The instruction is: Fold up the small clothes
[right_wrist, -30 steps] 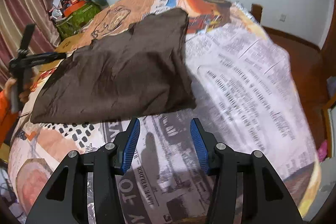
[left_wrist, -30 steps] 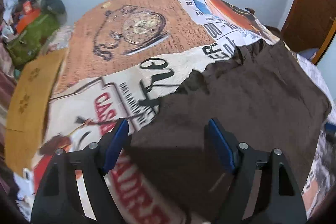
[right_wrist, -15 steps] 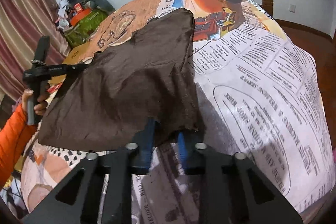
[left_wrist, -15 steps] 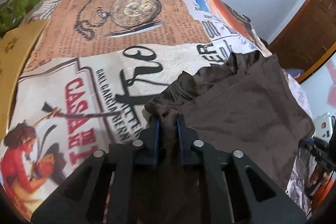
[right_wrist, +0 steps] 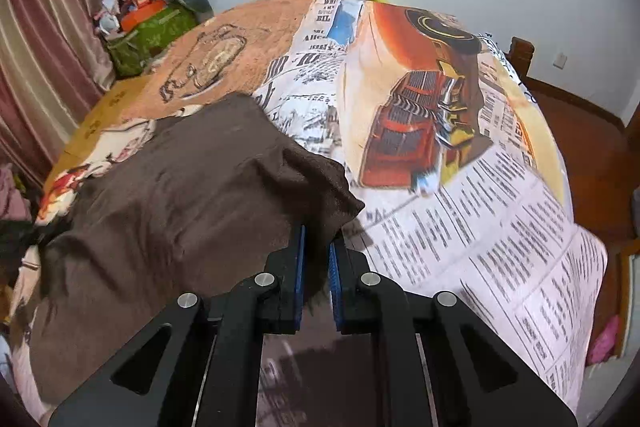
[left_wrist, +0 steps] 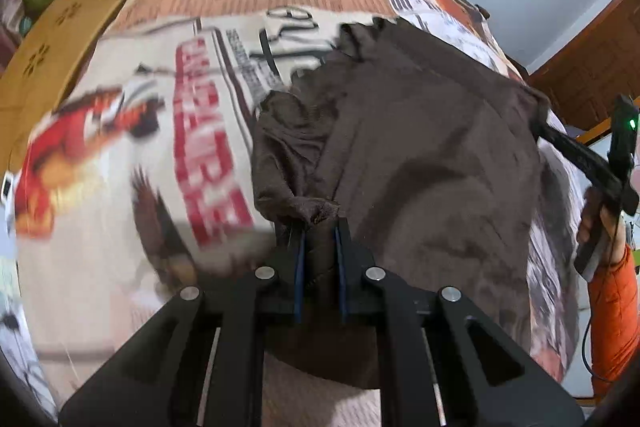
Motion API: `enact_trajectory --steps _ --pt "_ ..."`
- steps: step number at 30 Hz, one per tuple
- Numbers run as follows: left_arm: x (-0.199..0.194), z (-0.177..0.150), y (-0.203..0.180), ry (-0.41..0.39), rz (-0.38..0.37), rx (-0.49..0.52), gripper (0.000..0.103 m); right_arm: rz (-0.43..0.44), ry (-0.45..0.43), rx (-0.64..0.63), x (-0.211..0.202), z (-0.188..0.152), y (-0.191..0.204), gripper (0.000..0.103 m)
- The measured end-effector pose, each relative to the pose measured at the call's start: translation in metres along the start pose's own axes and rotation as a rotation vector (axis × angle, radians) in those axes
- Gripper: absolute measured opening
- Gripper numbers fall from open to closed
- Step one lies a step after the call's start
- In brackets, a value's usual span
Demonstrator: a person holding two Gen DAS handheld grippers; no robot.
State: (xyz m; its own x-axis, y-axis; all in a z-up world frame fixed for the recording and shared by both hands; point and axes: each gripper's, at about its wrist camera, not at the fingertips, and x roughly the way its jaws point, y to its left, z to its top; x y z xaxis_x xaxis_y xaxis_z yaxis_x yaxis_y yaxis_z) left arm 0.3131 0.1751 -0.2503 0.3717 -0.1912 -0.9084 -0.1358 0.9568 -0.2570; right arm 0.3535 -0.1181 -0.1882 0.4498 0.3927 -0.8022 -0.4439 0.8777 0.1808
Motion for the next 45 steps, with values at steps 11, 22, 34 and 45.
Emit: enact_trajectory --steps 11,22,34,45 --pt "-0.028 -0.053 -0.039 -0.018 -0.007 -0.004 0.012 0.036 0.029 -0.032 -0.064 -0.05 0.036 0.043" --pt "-0.041 -0.091 -0.051 -0.028 -0.014 0.002 0.013 0.166 0.099 -0.046 -0.091 -0.111 0.073 0.052" --pt "-0.059 -0.093 -0.026 -0.12 0.113 0.024 0.033 0.135 0.195 -0.131 -0.062 -0.13 0.088 0.052" --pt "-0.07 -0.098 -0.002 -0.104 0.093 -0.007 0.033 0.082 0.193 -0.154 -0.059 -0.132 0.078 0.052"
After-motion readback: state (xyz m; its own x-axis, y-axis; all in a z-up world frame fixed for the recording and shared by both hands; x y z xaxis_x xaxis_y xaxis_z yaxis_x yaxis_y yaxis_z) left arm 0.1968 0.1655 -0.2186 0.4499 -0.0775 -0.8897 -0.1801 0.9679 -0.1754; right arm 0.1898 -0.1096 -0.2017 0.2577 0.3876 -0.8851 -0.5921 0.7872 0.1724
